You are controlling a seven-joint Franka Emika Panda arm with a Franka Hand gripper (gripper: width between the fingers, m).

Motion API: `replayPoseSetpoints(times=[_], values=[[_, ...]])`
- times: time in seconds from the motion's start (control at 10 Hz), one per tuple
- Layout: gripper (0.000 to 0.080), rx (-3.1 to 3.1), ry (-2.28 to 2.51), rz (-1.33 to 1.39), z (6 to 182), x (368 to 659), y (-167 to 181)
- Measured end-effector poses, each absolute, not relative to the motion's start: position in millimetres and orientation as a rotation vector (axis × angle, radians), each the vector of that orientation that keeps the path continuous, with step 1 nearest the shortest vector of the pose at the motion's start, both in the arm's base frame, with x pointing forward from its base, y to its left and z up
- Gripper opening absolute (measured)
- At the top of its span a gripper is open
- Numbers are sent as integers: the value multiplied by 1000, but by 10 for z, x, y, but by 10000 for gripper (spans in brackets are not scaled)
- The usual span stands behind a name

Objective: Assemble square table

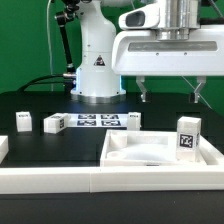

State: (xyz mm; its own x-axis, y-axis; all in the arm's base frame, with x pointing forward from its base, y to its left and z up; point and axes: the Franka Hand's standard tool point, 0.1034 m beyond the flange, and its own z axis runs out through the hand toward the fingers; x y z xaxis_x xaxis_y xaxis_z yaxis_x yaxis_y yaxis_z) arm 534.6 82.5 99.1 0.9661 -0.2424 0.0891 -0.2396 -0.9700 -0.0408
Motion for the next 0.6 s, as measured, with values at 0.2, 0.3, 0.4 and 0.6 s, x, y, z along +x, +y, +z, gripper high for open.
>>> replayPoseSetpoints(times=[0.2, 0.3, 0.4, 0.6], values=[[649, -3093, 379, -141, 830, 4866, 714], [649, -3098, 379, -143, 757, 4738, 680], [649, -3103, 370, -147, 687, 4632, 679], [649, -3104, 364, -132, 686, 4540, 692]])
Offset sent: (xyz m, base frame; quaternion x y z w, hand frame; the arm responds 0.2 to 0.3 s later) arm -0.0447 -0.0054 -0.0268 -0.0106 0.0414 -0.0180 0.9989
